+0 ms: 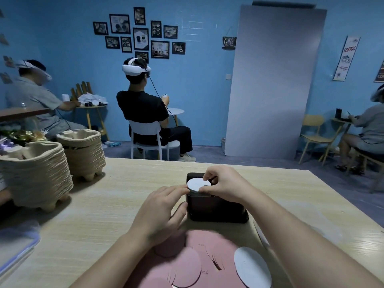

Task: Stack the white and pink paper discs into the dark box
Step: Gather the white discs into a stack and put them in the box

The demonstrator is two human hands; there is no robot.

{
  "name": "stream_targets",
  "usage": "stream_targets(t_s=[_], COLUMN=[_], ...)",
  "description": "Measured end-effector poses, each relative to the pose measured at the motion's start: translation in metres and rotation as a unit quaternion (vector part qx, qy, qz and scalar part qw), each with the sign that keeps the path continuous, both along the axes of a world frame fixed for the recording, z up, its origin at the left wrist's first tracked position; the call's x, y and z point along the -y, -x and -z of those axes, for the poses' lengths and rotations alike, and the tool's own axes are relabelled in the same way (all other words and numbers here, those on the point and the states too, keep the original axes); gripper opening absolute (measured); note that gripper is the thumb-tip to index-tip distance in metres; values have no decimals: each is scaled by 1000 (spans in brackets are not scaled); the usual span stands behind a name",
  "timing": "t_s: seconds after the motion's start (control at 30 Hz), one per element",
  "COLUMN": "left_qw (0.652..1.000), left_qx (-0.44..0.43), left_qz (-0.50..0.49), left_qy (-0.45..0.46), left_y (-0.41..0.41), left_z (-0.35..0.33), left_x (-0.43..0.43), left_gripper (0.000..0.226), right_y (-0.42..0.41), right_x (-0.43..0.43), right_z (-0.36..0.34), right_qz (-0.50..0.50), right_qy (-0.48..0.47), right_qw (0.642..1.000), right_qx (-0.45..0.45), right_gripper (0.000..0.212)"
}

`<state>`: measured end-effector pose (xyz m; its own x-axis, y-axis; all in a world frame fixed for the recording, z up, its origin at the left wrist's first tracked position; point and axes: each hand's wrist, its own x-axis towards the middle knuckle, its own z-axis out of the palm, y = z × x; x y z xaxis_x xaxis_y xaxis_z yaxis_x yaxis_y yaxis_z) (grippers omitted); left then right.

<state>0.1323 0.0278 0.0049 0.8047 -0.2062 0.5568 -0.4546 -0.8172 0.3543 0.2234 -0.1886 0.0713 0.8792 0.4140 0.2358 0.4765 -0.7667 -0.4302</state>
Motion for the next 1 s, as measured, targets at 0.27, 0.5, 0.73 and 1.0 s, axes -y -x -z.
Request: stream_targets(t_s=[0.27,0.5,0.73,1.0], left_qw=[1000,996,992,990], left_qx=[23,64,-8,-39], left_qz=[-5,62,122,124], left_qy=[7,-31,-39,-58], left_y=[12,42,43,43], left_z=[-8,-16,-3,24], left_x=[10,53,82,83], left_gripper=[43,19,4,11], right_y=[38,111,146,153], right_x=[41,85,107,122], right_z=[-16,20,64,85], right_qz=[-5,-51,-81,-88], right_qy=[-57,-134,-107,-77], right_qw=[995,985,985,991], right_qx=[86,96,112,69], right_gripper=[12,6,4,19])
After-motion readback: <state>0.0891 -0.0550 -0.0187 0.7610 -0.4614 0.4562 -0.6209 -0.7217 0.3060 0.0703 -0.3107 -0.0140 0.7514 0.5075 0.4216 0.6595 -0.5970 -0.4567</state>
